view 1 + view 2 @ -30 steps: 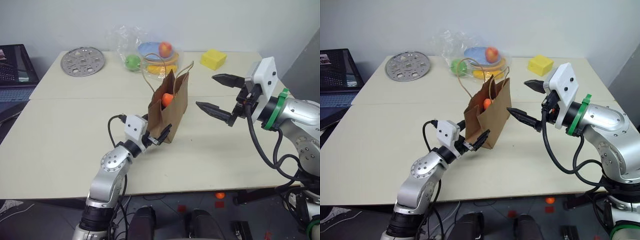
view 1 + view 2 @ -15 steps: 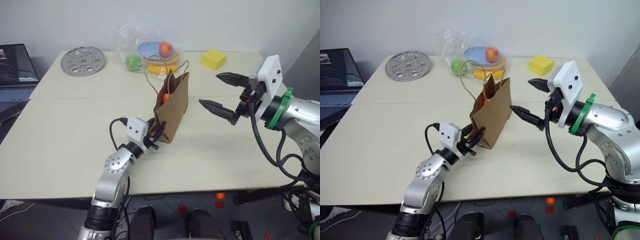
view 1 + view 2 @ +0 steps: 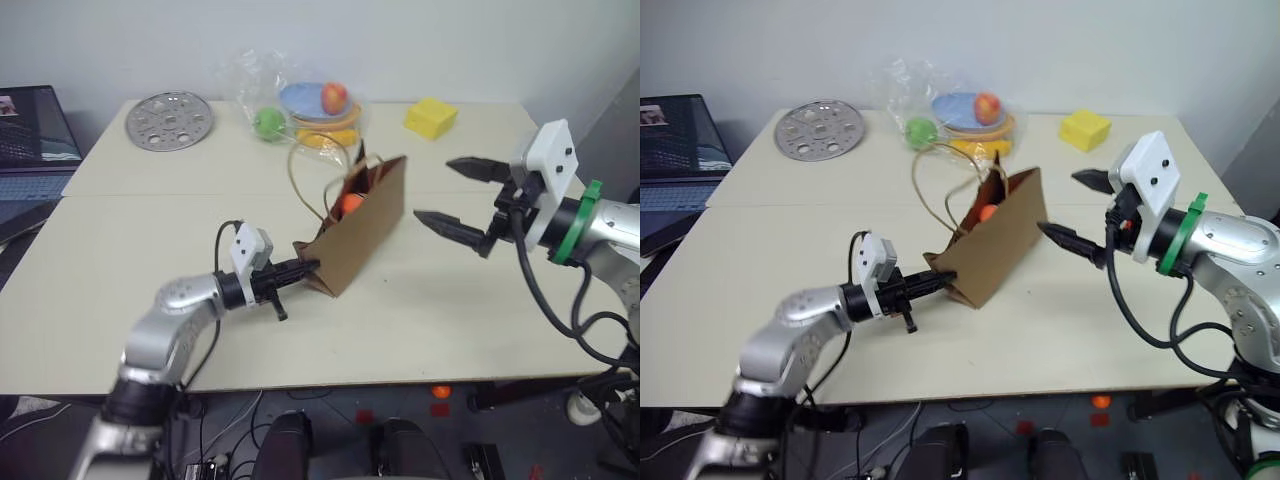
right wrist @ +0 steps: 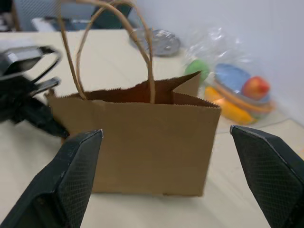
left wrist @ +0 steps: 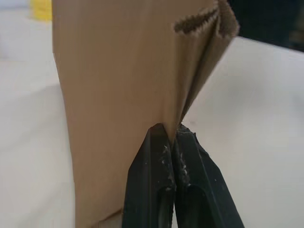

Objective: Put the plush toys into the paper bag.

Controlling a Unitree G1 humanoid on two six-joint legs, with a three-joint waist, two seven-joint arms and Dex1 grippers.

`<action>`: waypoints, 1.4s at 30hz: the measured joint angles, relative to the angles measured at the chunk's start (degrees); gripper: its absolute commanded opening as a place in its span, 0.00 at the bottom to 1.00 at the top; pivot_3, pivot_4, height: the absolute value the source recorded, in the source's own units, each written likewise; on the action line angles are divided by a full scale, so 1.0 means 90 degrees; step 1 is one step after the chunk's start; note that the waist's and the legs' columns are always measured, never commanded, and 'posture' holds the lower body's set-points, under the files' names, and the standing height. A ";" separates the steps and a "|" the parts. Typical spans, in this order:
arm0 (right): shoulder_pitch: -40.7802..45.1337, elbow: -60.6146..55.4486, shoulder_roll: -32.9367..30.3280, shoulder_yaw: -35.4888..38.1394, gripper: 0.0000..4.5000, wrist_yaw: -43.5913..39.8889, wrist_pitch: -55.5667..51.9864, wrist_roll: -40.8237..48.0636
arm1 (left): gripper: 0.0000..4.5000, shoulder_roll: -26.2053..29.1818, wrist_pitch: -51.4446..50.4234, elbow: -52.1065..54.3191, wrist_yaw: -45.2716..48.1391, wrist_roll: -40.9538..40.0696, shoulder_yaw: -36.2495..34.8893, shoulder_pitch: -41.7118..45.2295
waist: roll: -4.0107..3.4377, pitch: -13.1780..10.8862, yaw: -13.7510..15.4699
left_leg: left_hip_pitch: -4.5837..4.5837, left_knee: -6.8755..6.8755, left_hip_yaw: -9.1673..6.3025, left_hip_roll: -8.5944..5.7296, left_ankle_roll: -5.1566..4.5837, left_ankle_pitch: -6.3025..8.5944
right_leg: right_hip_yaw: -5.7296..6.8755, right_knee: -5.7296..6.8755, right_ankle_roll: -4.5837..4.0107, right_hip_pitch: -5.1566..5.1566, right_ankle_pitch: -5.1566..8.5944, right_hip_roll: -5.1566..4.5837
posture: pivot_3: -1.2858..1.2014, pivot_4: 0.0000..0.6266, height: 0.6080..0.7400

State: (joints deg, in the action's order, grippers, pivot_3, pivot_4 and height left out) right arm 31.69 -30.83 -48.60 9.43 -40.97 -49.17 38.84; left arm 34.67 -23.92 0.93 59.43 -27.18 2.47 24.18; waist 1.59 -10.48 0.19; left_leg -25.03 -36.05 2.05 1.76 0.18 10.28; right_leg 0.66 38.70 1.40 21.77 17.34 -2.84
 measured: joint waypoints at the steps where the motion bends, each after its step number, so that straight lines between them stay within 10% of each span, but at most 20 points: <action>1: 0.0052 0.0041 -0.0104 0.0051 1.00 -0.0101 -0.0104 0.0149 | 0.01 0.0062 0.0110 -0.0366 0.0402 0.0009 0.0026 0.0429 | -0.0001 -0.0001 0.0008 | -0.0001 0.0000 0.0005 -0.0004 0.0000 0.0000 | 0.0000 -0.0002 0.0001 0.0001 0.0000 -0.0002 | 0.52 0.24 1.00; 14: 0.0189 0.0344 -0.1425 0.1385 1.00 -0.0400 -0.1952 0.2326 | 0.01 -0.0900 0.2942 -0.4357 0.3303 0.0825 0.0667 0.3046 | -0.0003 -0.0001 0.0044 | -0.0104 0.0006 -0.0006 -0.0003 -0.0018 0.0010 | 0.0001 -0.0070 0.0037 0.0056 -0.0022 0.0051 | 0.52 0.24 1.00; 25: -0.0342 0.0200 -0.1422 0.1580 1.00 0.0127 -0.1813 0.2437 | 0.01 -0.1328 0.4242 -0.6215 0.2478 0.1501 0.0314 0.3527 | -0.0003 -0.0001 -0.0020 | -0.0102 -0.0007 -0.0002 0.0003 -0.0019 0.0009 | -0.0005 -0.0064 0.0066 0.0056 -0.0038 0.0060 | 0.52 0.24 1.00; 37: -0.0440 0.0207 -0.1413 0.1485 1.00 0.0202 -0.1485 0.2369 | 0.73 -0.1630 0.3505 -0.6058 0.2508 0.1524 0.0183 0.3656 | -0.0003 -0.0001 -0.0022 | -0.0102 -0.0008 -0.0003 0.0002 -0.0019 0.0009 | -0.0006 -0.0060 0.0067 0.0055 -0.0039 0.0061 | 0.52 0.24 1.00; 42: -0.0426 0.0221 -0.1413 0.1403 1.00 0.0218 -0.1381 0.2314 | 0.73 -0.1827 0.3495 -0.5921 0.2322 0.1659 0.0217 0.3563 | -0.0003 -0.0001 -0.0021 | -0.0100 -0.0010 -0.0003 0.0002 -0.0019 0.0008 | -0.0006 -0.0055 0.0067 0.0055 -0.0039 0.0062 | 0.52 0.24 1.00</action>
State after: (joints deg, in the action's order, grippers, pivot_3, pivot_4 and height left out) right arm 27.86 -28.84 -61.32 22.06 -39.00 -61.60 59.67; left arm 18.23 7.54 -52.36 80.32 -12.25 4.42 56.25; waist 1.56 -10.49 0.00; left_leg -25.94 -36.14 2.02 1.78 0.01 10.36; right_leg 0.61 38.20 2.00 22.27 16.99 -2.28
